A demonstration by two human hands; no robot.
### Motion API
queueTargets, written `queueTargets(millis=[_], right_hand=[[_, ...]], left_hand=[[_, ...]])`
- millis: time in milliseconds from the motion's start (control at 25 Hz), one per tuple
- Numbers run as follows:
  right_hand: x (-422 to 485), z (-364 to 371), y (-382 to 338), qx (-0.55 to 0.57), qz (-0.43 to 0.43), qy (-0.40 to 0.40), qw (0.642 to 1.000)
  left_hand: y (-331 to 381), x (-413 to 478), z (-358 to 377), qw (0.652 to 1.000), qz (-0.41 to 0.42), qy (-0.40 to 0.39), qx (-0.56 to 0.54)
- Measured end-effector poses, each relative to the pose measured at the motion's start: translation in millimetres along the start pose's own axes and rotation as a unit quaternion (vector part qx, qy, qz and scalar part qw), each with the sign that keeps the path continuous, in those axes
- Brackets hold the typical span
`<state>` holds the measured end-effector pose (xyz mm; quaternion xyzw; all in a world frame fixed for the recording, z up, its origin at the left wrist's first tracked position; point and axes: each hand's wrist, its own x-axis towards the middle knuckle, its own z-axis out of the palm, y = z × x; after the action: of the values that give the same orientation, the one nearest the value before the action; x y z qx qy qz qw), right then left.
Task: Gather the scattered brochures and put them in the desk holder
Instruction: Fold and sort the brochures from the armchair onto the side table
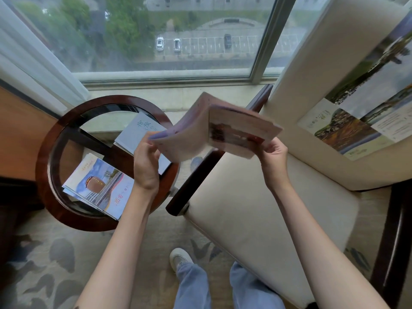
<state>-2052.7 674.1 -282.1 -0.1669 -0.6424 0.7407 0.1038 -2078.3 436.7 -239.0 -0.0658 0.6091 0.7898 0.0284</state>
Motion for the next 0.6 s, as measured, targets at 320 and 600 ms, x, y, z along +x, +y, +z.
queueTargets(millis=[320, 600], right_hand=[[5.7, -13.8, 3.0, 0.006, 0.026, -0.032, 0.999], [-0.4, -22.2, 14.2, 0.008, 0.124, -0.102, 0.987]], left_hand=[[-0.5, 3.0, 3.6, 0.978, -0.034, -0.136, 0.155], [-6.9, 2.6, 11.5, 0.935, -0.125, -0.312, 0.116]])
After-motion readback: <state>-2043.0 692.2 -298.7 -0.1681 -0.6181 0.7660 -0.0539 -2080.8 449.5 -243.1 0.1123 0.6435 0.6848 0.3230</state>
